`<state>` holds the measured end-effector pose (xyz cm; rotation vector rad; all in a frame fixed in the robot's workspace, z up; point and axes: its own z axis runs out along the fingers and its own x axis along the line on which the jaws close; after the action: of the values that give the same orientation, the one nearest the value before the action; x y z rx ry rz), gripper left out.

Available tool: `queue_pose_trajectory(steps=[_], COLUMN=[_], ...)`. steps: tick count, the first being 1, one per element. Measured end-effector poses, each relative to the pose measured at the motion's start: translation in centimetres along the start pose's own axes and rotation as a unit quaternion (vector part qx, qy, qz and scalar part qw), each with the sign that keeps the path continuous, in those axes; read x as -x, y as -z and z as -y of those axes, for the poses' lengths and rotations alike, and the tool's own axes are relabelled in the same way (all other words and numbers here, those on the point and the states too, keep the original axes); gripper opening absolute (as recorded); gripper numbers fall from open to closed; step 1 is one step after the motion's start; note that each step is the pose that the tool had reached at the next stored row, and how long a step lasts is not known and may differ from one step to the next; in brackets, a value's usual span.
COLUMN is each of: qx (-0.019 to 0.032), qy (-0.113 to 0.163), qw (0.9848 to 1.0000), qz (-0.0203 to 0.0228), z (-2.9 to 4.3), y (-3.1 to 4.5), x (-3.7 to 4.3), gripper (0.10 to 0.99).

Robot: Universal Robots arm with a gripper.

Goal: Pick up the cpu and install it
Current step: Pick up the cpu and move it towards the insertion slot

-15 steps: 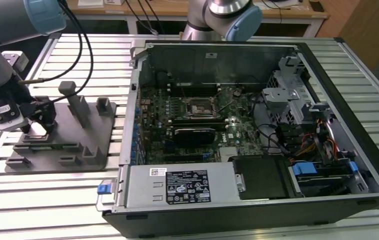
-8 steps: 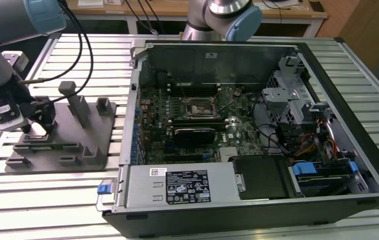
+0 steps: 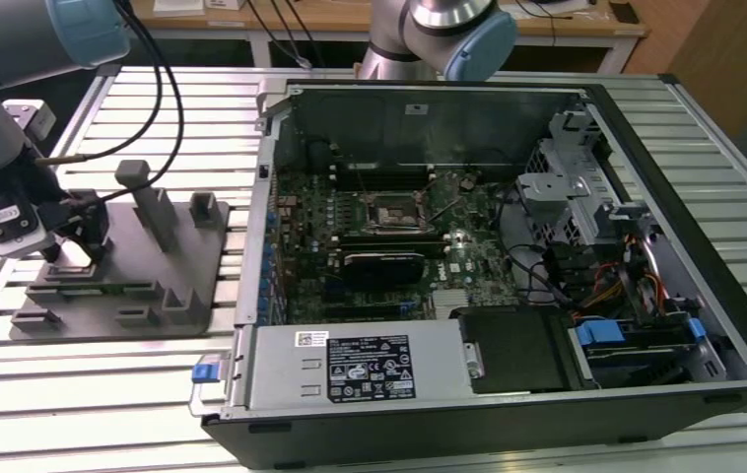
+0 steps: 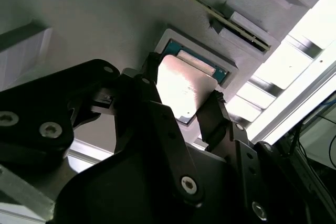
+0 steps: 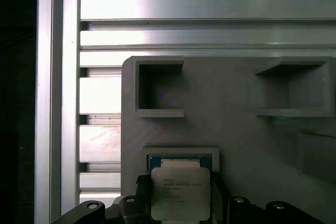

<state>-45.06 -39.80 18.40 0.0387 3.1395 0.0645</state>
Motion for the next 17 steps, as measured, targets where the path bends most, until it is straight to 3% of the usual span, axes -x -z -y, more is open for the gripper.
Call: queue_pose_trajectory(steps=[17], qx=[-0.0001], qy=[0.0], qw=[1.0], qz=[0.0], z=[-0.06], y=[1.54], x=[0.0], gripper=[0.541])
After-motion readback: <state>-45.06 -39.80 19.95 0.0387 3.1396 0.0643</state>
